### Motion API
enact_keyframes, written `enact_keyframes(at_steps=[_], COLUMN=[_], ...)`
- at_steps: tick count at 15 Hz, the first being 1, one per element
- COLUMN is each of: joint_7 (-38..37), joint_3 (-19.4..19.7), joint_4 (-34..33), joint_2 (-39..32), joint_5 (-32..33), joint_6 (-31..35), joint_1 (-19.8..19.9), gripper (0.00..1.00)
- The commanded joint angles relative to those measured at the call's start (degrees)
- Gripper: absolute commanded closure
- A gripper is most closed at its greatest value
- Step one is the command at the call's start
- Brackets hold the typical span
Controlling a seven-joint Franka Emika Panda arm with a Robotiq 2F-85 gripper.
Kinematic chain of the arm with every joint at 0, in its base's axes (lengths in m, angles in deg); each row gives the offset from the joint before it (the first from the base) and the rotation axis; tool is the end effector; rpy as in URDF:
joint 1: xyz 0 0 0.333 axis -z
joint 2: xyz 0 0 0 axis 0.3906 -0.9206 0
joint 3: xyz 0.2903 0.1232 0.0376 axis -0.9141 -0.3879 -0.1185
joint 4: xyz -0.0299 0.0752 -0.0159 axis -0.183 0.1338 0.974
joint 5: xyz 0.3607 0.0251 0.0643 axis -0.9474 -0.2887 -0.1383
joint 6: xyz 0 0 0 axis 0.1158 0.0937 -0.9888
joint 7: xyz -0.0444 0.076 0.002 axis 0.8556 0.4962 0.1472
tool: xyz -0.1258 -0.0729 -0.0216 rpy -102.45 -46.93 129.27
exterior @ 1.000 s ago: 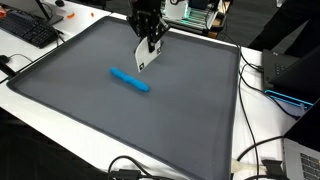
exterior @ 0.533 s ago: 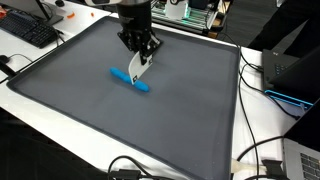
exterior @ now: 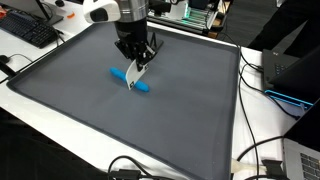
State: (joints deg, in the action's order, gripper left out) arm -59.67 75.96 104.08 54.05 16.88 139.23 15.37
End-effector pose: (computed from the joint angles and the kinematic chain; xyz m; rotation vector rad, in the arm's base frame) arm 0.6380 0.1111 0.2719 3.1173 -0.0370 -0.0165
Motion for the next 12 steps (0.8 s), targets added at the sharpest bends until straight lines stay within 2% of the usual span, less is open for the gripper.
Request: enact_keyframes(at_steps=[1, 12], joint_7=[0.4, 0.6], joint_3=[1.0, 1.9], joint_4=[-0.6, -0.4], joint_2=[-1.7, -3.8], joint_5=[1.6, 3.4], joint_6=[1.9, 6.5], joint_1=[-1.2, -2.4], gripper=[0.99, 0.99])
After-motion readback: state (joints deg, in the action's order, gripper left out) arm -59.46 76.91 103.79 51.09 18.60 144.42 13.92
